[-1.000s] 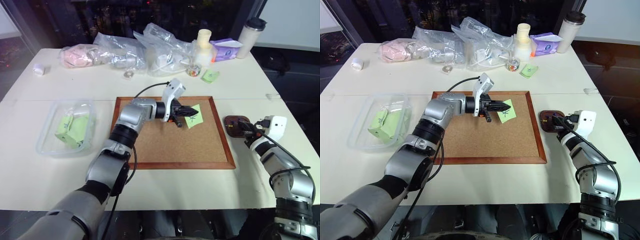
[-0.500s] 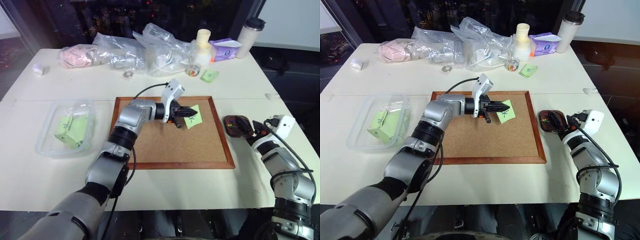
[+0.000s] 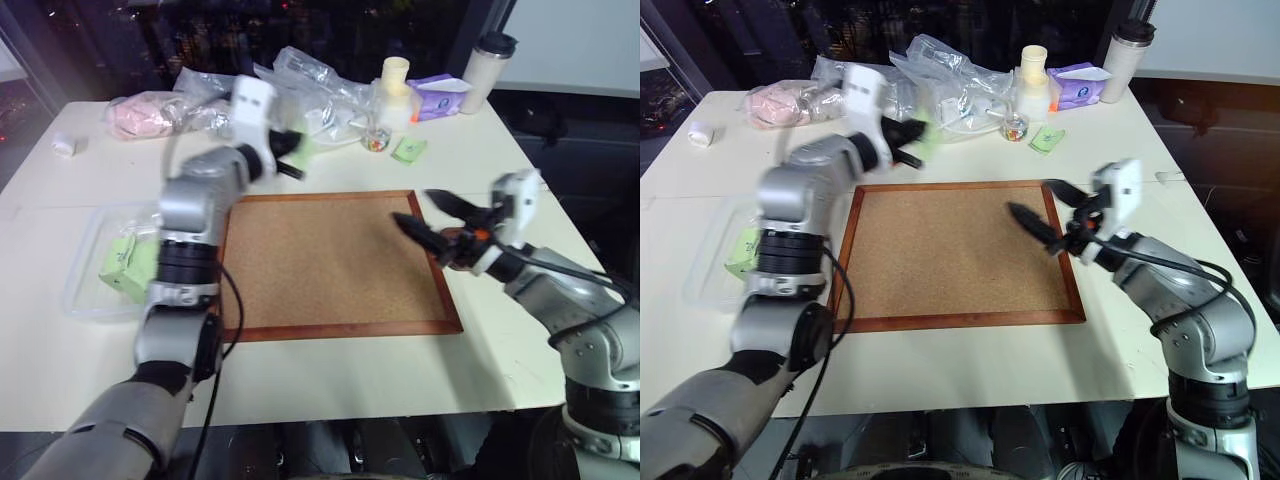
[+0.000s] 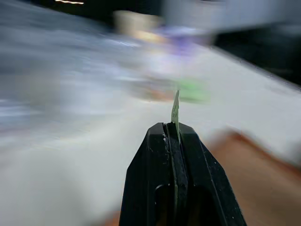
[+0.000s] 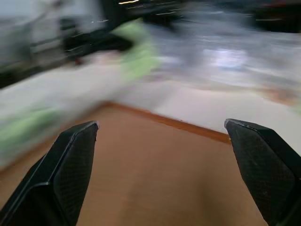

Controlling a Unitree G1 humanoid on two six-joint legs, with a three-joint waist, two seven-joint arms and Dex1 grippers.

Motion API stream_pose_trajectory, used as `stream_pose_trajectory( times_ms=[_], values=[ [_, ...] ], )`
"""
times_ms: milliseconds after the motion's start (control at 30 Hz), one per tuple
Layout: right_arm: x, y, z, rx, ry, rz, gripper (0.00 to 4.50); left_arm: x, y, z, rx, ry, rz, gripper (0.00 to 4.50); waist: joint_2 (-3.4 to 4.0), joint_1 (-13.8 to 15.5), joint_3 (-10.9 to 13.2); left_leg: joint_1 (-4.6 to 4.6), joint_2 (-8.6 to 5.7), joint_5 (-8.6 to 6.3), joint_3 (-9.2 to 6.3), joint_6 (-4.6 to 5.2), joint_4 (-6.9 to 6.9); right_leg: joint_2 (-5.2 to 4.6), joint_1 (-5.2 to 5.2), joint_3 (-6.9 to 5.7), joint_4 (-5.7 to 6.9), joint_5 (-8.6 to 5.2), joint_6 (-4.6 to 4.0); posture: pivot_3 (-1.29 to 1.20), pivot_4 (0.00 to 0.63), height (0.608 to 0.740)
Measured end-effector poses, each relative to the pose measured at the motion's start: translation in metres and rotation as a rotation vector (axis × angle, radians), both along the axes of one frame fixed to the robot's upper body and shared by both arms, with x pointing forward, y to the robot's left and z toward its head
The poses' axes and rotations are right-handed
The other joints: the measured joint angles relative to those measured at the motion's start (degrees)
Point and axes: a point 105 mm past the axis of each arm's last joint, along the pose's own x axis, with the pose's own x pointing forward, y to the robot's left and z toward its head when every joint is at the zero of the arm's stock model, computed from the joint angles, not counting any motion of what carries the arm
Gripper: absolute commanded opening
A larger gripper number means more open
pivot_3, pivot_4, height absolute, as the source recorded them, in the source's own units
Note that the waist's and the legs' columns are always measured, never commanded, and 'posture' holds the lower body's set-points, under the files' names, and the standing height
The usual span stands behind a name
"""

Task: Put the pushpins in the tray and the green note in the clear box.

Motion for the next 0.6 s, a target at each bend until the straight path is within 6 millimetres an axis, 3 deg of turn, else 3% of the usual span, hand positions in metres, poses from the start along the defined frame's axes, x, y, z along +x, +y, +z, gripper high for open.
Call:
stream_pose_trajectory(
  times_ms=[100, 200, 367, 500, 600],
  values=[
    [-0.009, 0.022, -0.008, -0.047, 0.043, 0.139, 4.45, -0.007, 0.060, -0.015, 0.117, 0.071, 0.276, 0.00, -0.02, 0.8, 0.0, 0.00, -0.08, 0.00, 0.01, 0.00, 0.03, -0.09, 0.01, -0.03, -0.01, 0.00, 0.00, 0.00, 0.150, 0.734],
    [-0.017, 0.040, -0.019, -0.113, 0.069, 0.259, 4.45, -0.030, 0.110, -0.044, 0.183, 0.209, 0.499, 0.00, -0.10, 1.3, 0.0, -0.05, -0.10, 0.00, -0.02, 0.00, 0.04, -0.13, 0.01, -0.07, 0.00, 0.00, 0.00, 0.00, 0.150, 0.734],
    [-0.012, 0.047, -0.035, -0.133, 0.109, 0.319, 4.45, -0.080, 0.151, -0.070, 0.101, 0.377, 0.728, 0.00, -0.48, 1.6, 0.0, -0.12, -0.12, 0.00, -0.09, 0.00, 0.09, -0.17, 0.02, -0.19, 0.00, 0.00, 0.00, 0.00, 0.150, 0.734],
    [-0.010, 0.053, -0.038, -0.136, 0.110, 0.353, 4.50, -0.093, 0.155, -0.077, 0.044, 0.429, 0.758, 1.35, -0.50, 1.5, 0.0, -0.11, -0.12, 0.03, -0.19, -0.06, 0.10, -0.17, 0.05, -0.25, 0.03, 0.01, -0.01, 0.00, 0.150, 0.734],
    [-0.010, 0.054, -0.041, -0.140, 0.113, 0.363, 4.50, -0.096, 0.156, -0.076, 0.039, 0.427, 0.771, 2.81, -0.50, 1.4, -0.1, -0.11, -0.12, 0.03, -0.20, -0.06, 0.08, -0.17, 0.05, -0.24, 0.03, 0.01, -0.02, 0.00, 0.150, 0.734]
  ],
)
